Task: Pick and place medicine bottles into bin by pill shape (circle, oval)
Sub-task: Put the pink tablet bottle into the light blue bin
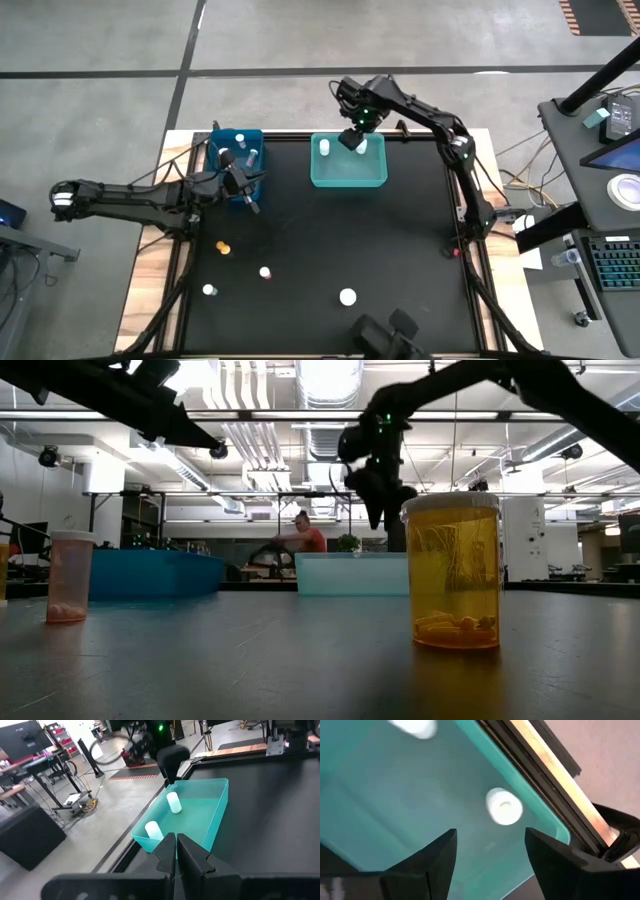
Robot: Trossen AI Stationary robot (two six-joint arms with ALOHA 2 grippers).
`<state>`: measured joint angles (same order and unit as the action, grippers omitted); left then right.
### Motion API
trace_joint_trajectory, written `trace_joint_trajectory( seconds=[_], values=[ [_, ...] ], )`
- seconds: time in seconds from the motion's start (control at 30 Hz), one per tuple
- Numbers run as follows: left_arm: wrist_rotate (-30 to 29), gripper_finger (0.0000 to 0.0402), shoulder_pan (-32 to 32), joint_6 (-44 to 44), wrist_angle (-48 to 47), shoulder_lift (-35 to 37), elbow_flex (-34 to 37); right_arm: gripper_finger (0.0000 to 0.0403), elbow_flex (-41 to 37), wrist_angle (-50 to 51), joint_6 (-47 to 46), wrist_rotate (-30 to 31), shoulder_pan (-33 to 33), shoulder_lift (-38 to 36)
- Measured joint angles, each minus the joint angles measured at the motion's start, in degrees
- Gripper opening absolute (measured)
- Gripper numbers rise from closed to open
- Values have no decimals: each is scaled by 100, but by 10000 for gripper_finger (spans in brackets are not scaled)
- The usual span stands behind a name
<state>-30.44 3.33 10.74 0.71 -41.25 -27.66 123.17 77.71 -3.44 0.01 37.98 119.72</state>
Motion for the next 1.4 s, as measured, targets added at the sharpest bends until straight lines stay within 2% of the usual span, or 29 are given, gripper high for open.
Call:
trace_joint_trajectory(
  seconds=[0.17,0.3,0.57,0.93,1.23,1.4],
  values=[
    [55,0,-21,-413,1,4,0,224,-161,-31,26,0,-419,-431],
    [350,0,-119,-640,18,2,0,224,-503,-221,1,3,-801,-889],
    [524,0,-595,-1462,33,2,0,224,-1985,-1399,-258,4,-1617,-2237],
    [625,0,-1583,-2588,130,2,2,224,-4817,-4619,-253,1,-2630,-4335],
    [623,0,-2132,-3109,492,-4,0,224,-6747,-7466,677,-38,-3145,-5602],
    [612,0,-2243,-3432,475,-356,-99,224,-7570,-8878,1087,-121,-3303,-6029]
  ],
)
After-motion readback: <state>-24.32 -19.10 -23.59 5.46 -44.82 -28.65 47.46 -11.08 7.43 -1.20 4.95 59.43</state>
